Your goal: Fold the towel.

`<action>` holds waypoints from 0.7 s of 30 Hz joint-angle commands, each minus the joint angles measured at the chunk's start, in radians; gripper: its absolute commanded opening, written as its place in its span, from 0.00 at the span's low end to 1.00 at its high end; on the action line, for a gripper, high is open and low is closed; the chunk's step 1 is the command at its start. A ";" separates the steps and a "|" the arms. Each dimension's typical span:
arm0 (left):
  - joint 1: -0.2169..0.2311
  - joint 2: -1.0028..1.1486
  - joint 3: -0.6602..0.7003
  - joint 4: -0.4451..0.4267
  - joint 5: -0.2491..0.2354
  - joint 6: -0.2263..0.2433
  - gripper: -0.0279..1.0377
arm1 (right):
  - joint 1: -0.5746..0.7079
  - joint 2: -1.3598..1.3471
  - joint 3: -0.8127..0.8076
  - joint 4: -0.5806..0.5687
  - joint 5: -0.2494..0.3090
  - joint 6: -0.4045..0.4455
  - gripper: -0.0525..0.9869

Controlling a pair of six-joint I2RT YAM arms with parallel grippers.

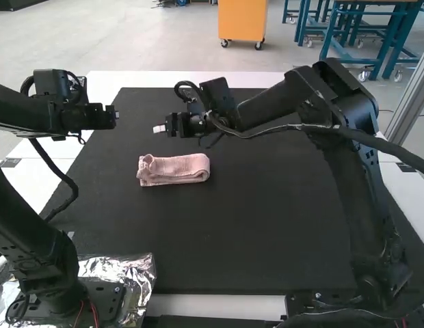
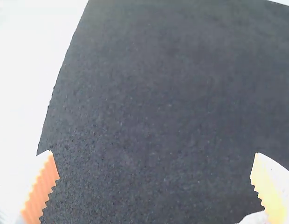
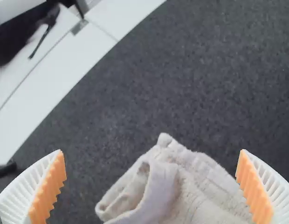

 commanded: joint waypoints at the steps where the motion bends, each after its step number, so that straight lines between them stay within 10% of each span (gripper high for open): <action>1: -0.024 -0.037 0.072 -0.027 0.007 -0.035 0.94 | -0.045 -0.188 -0.009 -0.023 0.022 -0.017 0.93; 10: -0.162 -0.179 0.190 -0.129 -0.002 -0.052 0.94 | -0.186 -0.632 -0.138 -0.065 0.238 -0.089 0.93; 21: -0.273 -0.469 0.155 -0.178 -0.039 -0.078 0.94 | -0.442 -1.205 -0.469 -0.106 0.284 -0.080 0.93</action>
